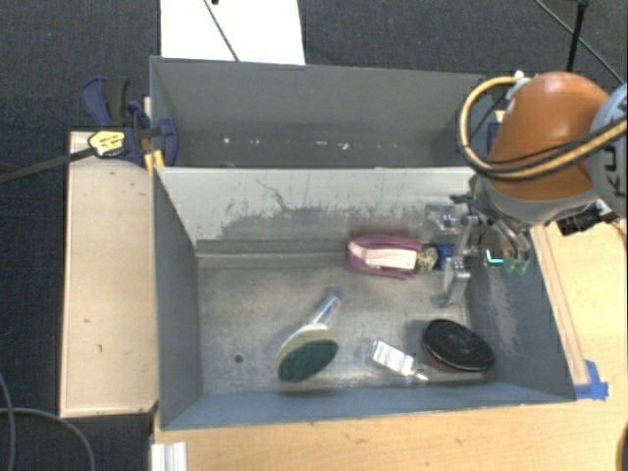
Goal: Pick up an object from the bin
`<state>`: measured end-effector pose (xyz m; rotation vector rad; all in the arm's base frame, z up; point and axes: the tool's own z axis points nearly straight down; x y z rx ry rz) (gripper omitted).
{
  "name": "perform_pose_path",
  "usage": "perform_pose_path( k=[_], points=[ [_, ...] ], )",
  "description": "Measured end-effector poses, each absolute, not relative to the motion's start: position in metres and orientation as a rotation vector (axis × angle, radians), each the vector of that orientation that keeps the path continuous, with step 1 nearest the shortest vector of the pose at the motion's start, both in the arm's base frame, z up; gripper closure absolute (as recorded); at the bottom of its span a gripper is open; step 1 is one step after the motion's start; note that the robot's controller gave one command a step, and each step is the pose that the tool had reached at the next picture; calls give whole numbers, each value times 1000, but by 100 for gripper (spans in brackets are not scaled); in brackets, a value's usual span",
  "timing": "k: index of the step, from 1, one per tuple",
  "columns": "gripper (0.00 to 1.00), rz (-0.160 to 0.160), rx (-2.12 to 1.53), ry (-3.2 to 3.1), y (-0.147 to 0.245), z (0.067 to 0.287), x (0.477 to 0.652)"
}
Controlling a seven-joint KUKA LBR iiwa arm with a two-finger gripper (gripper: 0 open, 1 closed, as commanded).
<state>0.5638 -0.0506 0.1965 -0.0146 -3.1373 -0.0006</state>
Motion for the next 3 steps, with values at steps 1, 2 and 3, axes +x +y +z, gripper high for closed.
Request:
perform_pose_path(
  k=[1, 2, 3],
  points=[
    [0, -3, 298, -3123, -53, 67, 526],
    [0, 0, 761, -3045, -115, 95, 487],
    [0, -4, 791, -3044, -144, 69, 504]
  ],
)
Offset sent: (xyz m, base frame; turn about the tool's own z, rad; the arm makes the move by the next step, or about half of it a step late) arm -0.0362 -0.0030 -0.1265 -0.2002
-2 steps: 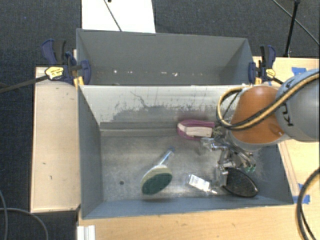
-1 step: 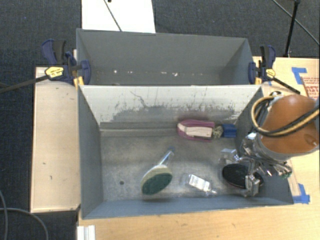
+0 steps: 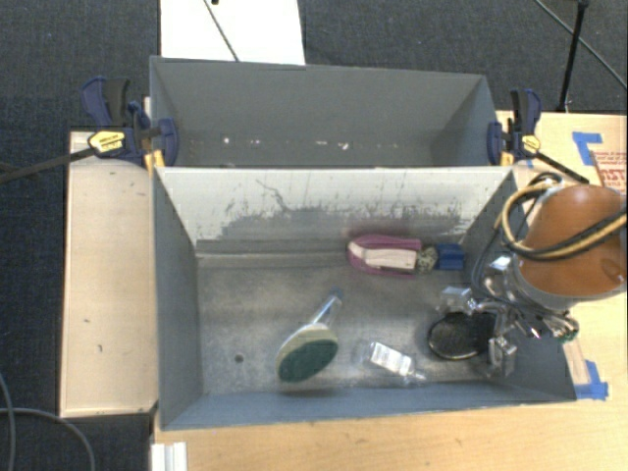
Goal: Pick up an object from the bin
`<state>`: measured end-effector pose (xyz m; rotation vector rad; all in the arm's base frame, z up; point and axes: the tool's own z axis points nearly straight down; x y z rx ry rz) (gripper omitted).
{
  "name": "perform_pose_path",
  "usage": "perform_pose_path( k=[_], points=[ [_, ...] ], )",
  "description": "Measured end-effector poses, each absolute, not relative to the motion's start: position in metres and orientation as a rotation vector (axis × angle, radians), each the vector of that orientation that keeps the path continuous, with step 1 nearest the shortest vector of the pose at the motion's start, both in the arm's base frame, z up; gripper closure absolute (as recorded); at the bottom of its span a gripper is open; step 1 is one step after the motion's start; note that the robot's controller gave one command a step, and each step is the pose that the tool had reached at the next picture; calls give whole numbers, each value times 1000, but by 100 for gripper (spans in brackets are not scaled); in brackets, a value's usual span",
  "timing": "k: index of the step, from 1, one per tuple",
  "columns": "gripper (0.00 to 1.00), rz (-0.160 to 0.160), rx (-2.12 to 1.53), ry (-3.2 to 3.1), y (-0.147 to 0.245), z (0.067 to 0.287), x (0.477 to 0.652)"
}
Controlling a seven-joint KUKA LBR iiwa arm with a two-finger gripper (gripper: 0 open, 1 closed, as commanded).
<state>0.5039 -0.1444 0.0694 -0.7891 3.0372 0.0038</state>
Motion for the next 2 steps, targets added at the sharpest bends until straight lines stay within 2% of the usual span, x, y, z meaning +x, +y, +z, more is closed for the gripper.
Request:
perform_pose_path(
  k=[1, 2],
  points=[
    [100, 2, -792, 3037, -144, 70, 504],
    [100, -6, -901, 3001, -117, 214, 491]
  ],
)
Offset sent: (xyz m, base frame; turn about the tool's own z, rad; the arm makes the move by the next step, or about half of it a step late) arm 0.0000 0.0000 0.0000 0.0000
